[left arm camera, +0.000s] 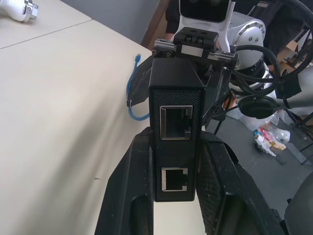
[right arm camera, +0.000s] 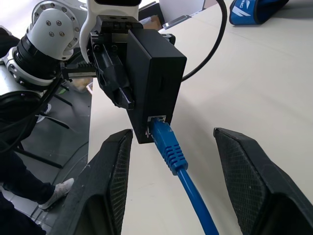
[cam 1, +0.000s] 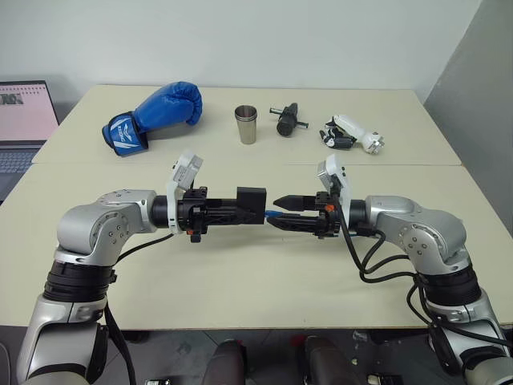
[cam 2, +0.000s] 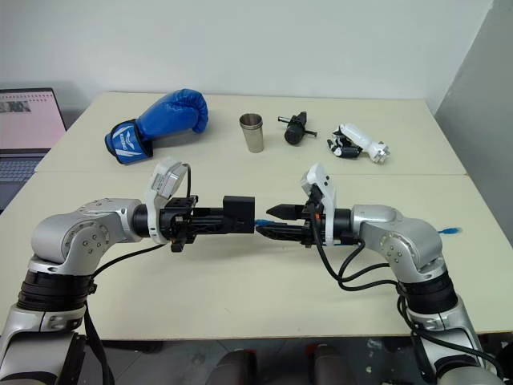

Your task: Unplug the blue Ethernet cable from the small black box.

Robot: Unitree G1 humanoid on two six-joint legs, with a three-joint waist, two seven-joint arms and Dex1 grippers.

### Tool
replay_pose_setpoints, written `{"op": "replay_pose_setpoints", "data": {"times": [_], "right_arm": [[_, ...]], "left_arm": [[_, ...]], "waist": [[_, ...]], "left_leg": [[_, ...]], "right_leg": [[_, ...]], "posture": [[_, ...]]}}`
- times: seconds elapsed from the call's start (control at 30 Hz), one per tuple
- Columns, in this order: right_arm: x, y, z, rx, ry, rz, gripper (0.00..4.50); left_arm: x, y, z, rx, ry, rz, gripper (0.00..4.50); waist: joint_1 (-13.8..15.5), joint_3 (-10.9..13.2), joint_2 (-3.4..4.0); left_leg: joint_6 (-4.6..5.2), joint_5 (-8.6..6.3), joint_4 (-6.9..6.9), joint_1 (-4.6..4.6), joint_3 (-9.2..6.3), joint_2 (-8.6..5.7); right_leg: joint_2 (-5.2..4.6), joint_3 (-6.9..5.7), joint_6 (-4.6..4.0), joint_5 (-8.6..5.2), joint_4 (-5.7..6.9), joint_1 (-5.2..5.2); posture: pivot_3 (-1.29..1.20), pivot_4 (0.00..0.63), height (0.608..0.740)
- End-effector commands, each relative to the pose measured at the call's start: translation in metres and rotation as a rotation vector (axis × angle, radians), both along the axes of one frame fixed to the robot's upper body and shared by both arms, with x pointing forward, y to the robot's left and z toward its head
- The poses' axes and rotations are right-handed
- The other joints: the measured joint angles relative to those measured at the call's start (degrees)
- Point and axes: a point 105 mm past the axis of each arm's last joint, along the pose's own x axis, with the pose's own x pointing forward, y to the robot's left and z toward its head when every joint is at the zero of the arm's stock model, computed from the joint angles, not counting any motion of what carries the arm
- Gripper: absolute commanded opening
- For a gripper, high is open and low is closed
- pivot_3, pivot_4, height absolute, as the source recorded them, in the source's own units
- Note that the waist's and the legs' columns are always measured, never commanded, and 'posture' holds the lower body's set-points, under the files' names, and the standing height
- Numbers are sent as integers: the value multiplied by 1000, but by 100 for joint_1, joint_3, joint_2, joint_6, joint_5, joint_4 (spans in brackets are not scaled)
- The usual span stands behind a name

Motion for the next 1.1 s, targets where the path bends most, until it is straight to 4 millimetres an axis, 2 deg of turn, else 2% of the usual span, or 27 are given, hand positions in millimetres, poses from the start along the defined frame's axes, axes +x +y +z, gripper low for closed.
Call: {"op": "replay_pose_setpoints", "data": {"times": [0.03,1.1], "right_arm": [[-1,0,15,43,-24,17,2792],[-4,3,11,23,11,40,2792]], "left_arm": [[-3,-1,7,-2,-42,-25,781],[-1,-3,8,-4,-49,-20,781]], "waist": [[0,0,0],[0,0,0]], "left_leg": [[0,0,0,-1,3,0],[0,0,2,-27,23,1]], "right_leg": [[0,0,0,0,0,-1],[1,-3,0,0,0,-23]], "posture": [[0,150,740],[0,150,740]]}}
